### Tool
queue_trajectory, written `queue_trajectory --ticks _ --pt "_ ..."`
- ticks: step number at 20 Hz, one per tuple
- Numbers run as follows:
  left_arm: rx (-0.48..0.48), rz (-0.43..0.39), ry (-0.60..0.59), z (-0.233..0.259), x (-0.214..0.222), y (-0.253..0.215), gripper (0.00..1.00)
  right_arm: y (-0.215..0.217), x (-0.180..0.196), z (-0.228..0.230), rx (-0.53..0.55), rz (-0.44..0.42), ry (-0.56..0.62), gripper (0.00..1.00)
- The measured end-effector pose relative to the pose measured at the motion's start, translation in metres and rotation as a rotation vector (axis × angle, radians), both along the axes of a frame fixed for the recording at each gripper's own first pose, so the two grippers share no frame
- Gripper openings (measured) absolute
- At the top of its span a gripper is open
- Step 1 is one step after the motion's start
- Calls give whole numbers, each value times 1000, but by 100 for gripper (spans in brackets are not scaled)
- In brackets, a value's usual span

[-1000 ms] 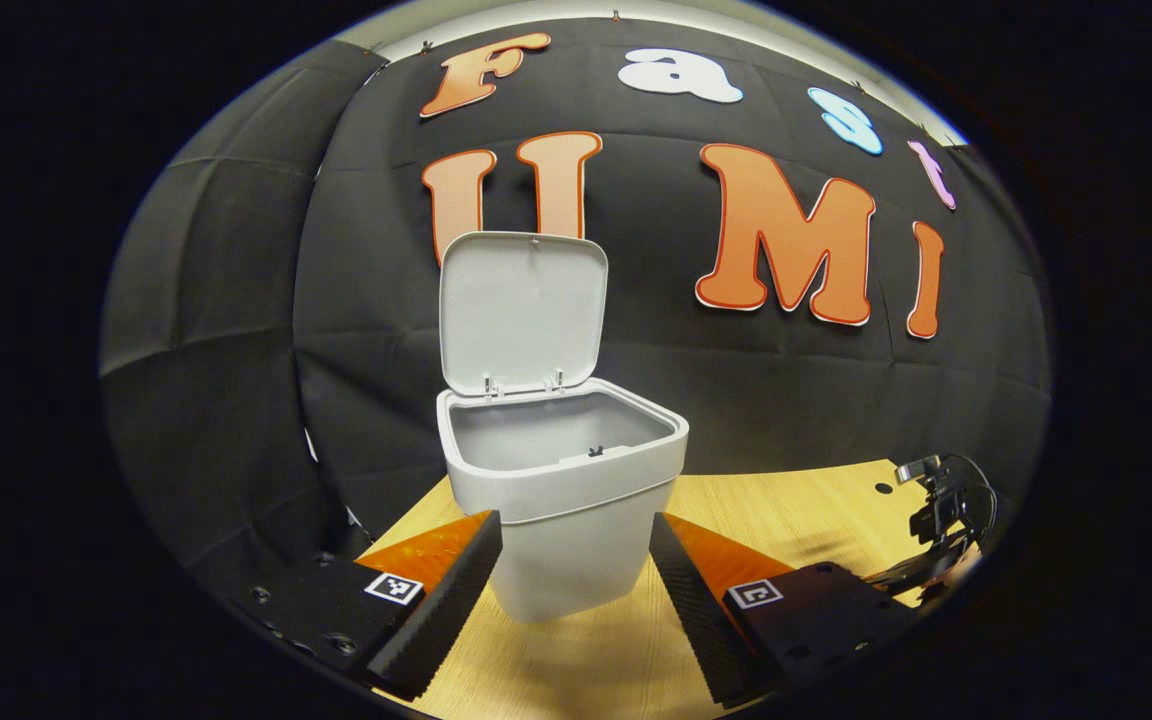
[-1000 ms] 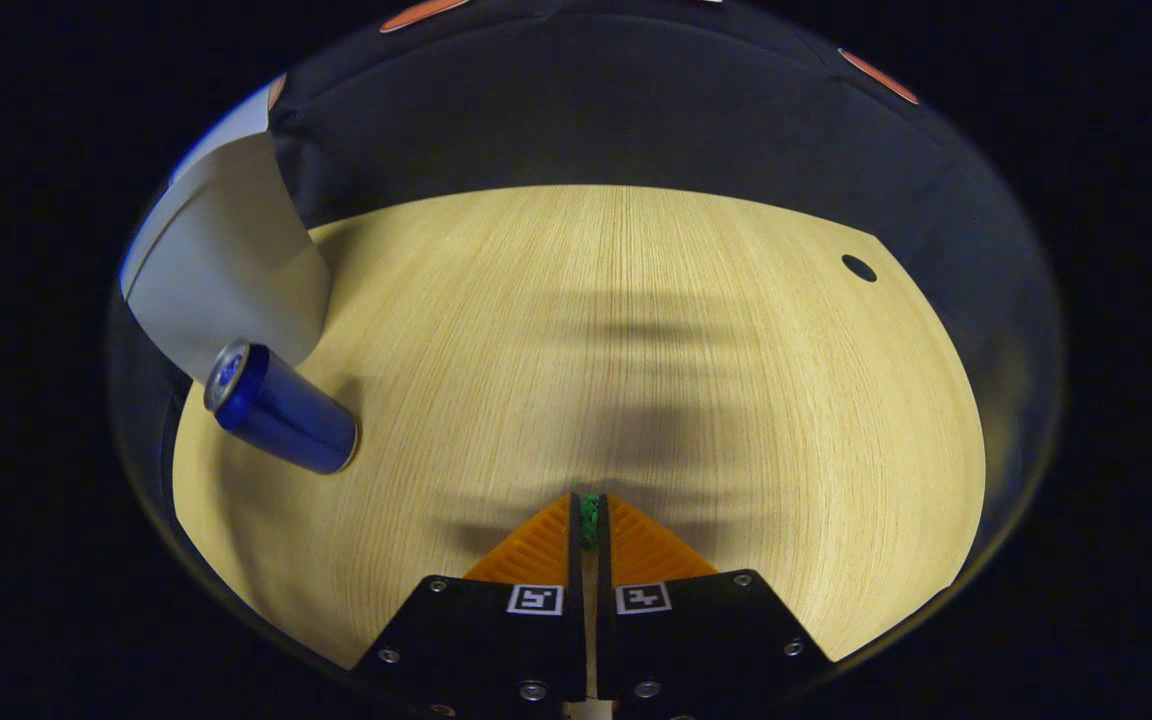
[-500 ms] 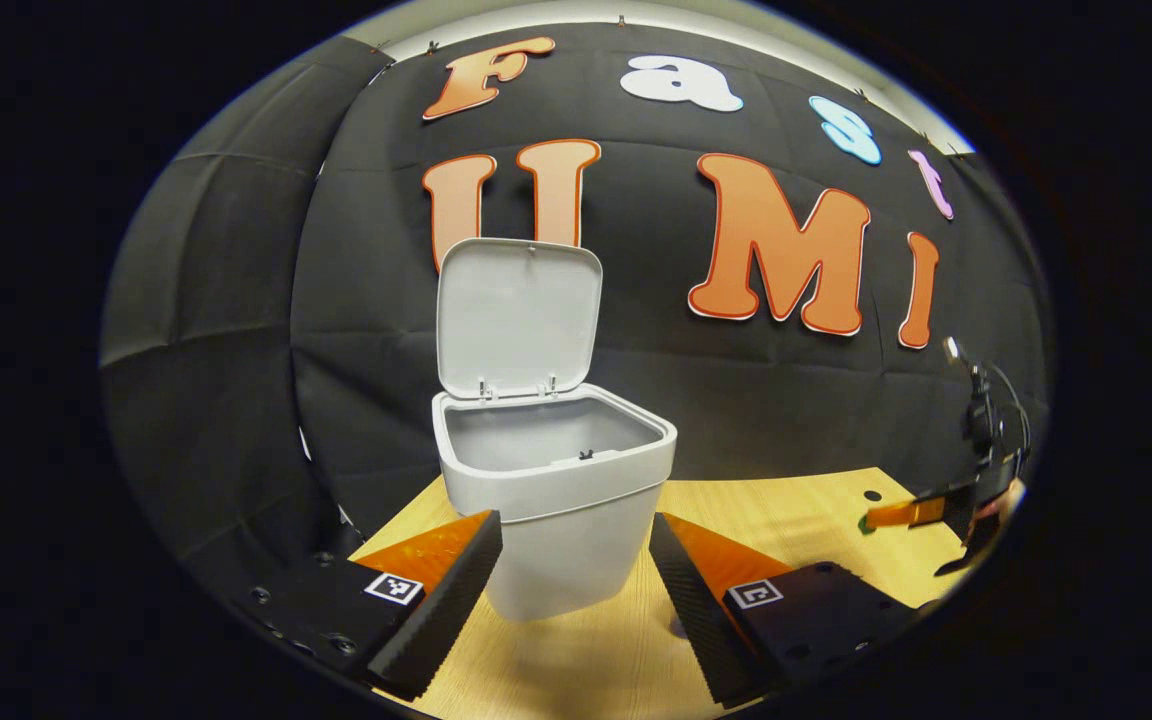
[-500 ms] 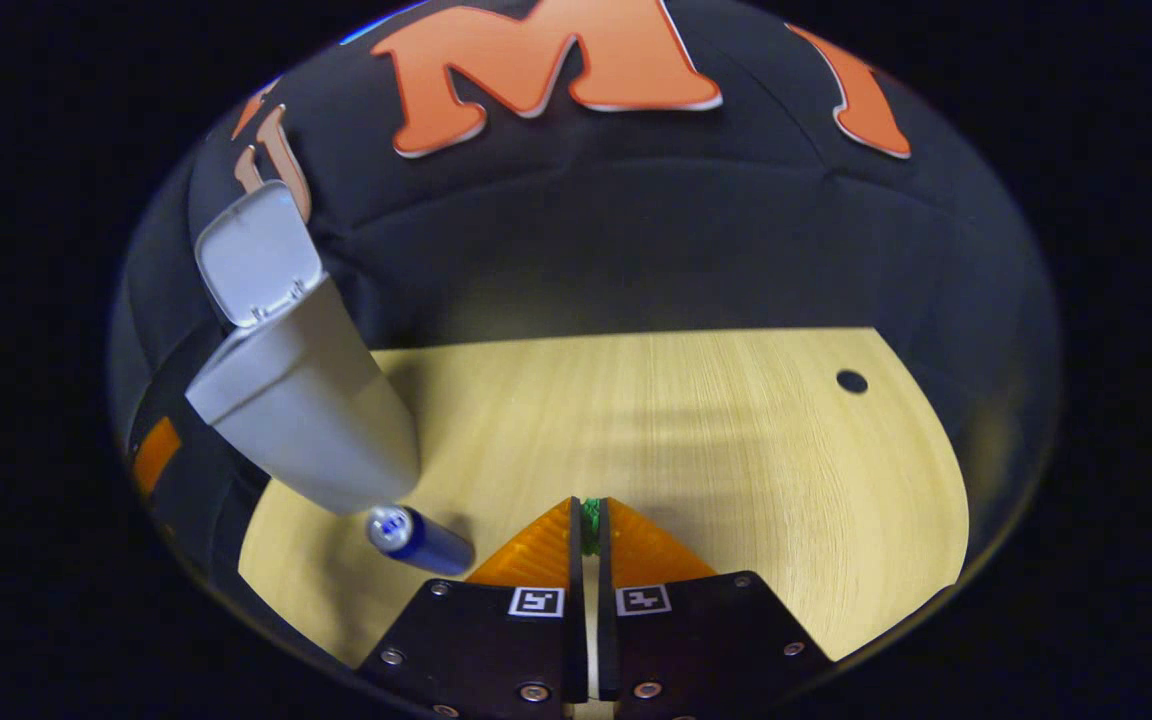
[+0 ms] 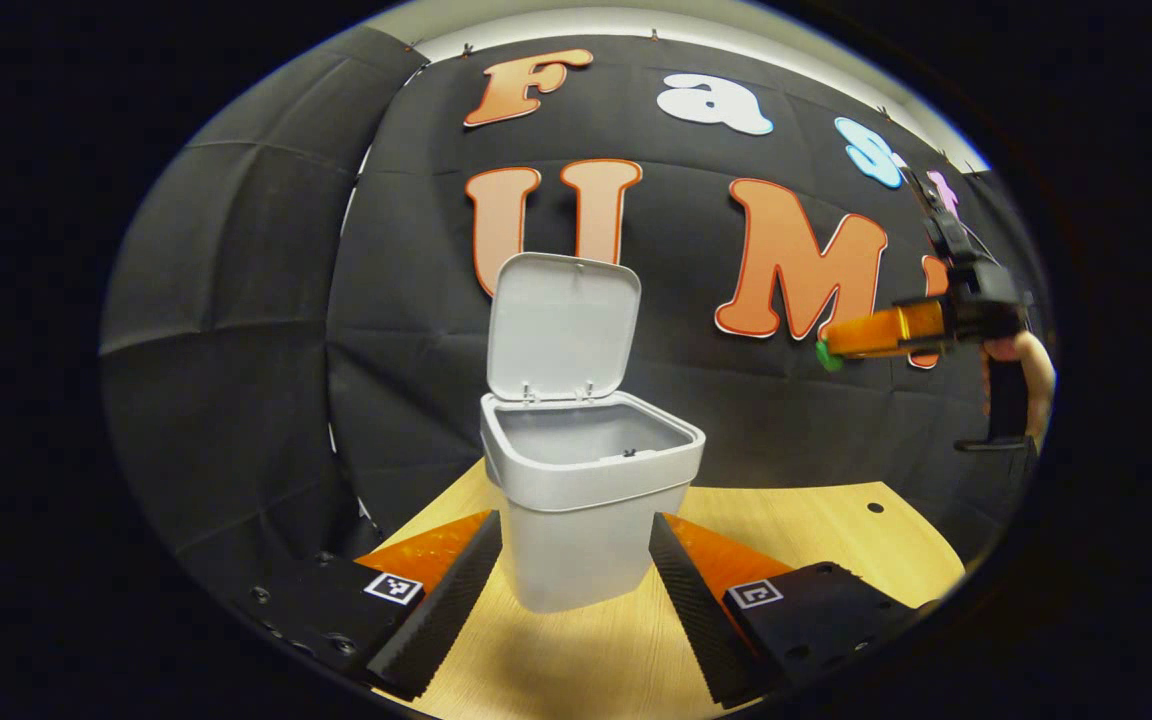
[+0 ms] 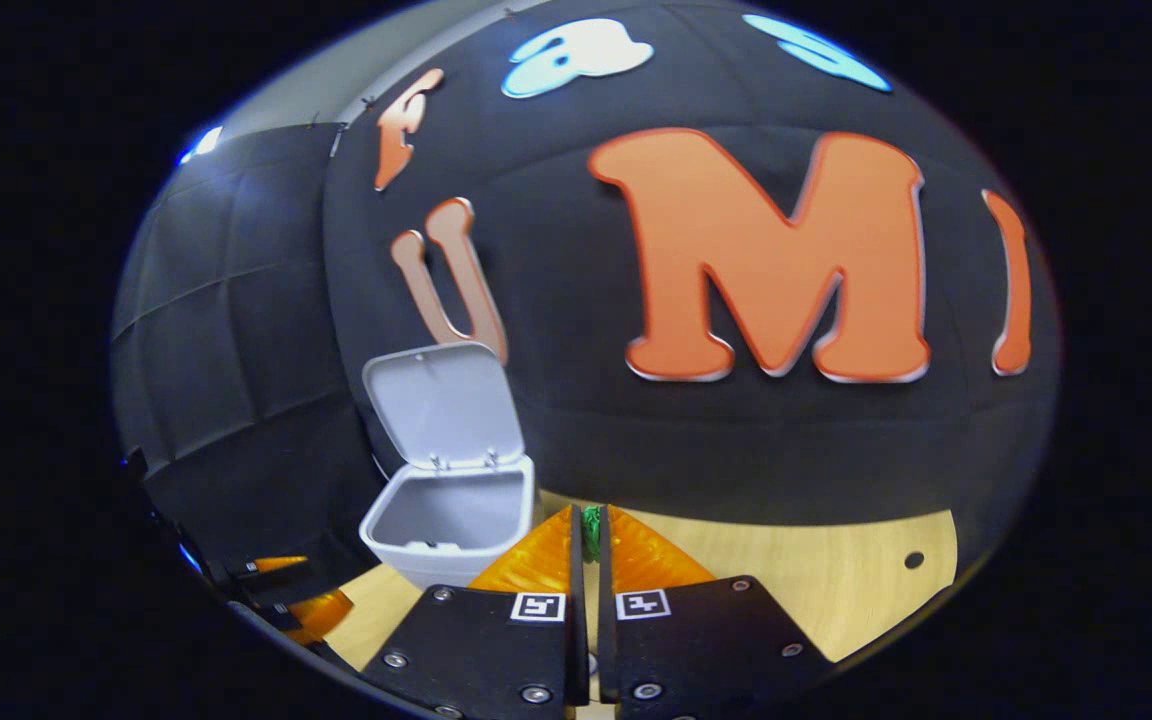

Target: Press the lid of the desktop garbage bin to open it, pick up the crumpled paper on the desktop and throw it into the bin, then pick up the pop can on the desktop and drop it into the bin, and finally close the garbage bin lid.

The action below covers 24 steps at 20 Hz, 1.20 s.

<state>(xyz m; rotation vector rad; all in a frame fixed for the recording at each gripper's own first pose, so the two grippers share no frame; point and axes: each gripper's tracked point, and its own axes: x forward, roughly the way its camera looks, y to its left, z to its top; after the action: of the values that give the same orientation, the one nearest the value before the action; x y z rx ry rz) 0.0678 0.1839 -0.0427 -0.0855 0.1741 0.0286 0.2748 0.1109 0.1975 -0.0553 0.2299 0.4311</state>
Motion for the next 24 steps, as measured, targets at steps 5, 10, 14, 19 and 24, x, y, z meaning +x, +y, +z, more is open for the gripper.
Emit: queue_trajectory --ticks 5,10,14,19,24 --pt "-2 49 3 -2 -19 32 94 70 15 -20 -61 124 22 4" --pt "1 75 18 -9 -33 58 94 116 41 -81 -203 125 83 4" --pt "0 85 30 -15 -37 74 94 117 59 -110 -241 91 131 7" --pt "9 83 31 -13 -33 85 95 120 62 -122 -222 81 161 50" --pt "20 59 32 -13 -22 80 95 115 61 -124 -200 65 162 95"
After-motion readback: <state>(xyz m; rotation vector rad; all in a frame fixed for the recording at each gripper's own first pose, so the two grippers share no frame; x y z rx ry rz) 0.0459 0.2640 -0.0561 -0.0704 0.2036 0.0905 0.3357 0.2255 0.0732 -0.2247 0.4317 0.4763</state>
